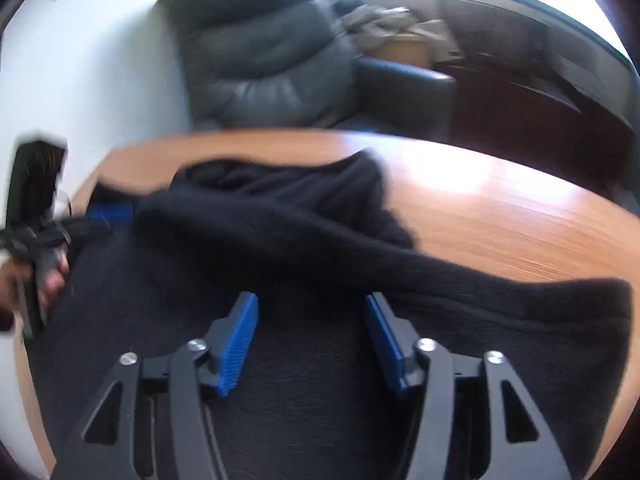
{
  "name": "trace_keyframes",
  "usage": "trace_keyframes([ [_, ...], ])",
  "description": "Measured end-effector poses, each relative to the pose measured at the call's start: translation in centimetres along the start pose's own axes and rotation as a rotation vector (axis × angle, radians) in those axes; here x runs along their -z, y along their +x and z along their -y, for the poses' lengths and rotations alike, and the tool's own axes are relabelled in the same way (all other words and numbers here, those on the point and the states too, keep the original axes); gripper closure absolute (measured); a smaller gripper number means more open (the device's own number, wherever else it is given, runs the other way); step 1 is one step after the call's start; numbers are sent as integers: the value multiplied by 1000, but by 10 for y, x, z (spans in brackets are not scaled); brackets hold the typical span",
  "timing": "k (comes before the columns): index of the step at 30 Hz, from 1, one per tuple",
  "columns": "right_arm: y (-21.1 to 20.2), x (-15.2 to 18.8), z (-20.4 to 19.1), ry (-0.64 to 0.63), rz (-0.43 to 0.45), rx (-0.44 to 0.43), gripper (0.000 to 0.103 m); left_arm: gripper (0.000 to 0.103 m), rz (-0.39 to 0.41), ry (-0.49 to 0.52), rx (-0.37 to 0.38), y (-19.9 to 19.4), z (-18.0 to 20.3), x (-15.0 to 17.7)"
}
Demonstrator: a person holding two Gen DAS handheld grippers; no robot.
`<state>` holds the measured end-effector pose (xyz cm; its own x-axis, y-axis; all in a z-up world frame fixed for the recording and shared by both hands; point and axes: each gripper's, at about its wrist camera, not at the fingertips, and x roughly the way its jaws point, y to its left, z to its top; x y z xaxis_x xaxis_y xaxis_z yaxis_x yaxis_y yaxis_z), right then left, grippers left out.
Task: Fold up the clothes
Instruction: 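Press the folded jacket flat with both open grippers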
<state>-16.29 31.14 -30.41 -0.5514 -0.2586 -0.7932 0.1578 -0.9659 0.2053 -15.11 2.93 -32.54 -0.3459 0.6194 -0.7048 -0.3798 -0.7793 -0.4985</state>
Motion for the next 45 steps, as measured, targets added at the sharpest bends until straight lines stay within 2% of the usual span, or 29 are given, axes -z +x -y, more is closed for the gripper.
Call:
trace_keyframes([
  [3,-13,8,16,44,29,48,44,7,-15,56,-53,-5,14,2],
  [7,-39,15,35,78,61,110,29,2,30,162,-35,-20,37,4],
  [9,-47,24,45,62,61,131,23,2,-13,171,-106,-7,30,8],
  [11,-44,33,62,97,27,136,24,2,-44,130,-105,1,17,10],
  [13,-53,37,74,127,30,159,30,4,-36,126,-116,-8,21,9],
  [15,-66,37,76,108,29,248,30,4,-31,127,-139,-19,30,9],
  [16,-75,35,72,97,37,248,29,4,-16,141,-123,-31,40,13],
  [18,-90,36,63,72,51,213,28,2,2,166,-104,-50,58,22],
  [20,-91,47,56,44,44,199,21,0,1,197,-95,-62,72,41],
  [23,-93,64,46,4,33,177,19,1,-73,196,-122,-48,71,73],
  [24,-93,70,43,-10,29,170,19,4,-92,200,-133,-42,67,83],
  [26,-94,81,36,-37,22,155,19,4,-47,252,-126,-44,65,96],
  [30,-99,102,31,-73,5,143,19,4,-73,248,-150,-50,74,88],
  [33,-110,96,44,-44,-12,155,20,4,-42,268,-137,-65,91,76],
  [35,-126,89,53,-11,25,122,19,4,-24,288,-114,-65,96,65],
  [38,-135,86,90,116,48,68,17,3,-14,305,-73,-54,102,43],
  [41,-121,92,122,218,-48,-14,18,4,-82,284,-34,-29,94,34],
  [45,-106,96,124,177,-81,-88,22,3,-139,333,7,-8,98,40],
])
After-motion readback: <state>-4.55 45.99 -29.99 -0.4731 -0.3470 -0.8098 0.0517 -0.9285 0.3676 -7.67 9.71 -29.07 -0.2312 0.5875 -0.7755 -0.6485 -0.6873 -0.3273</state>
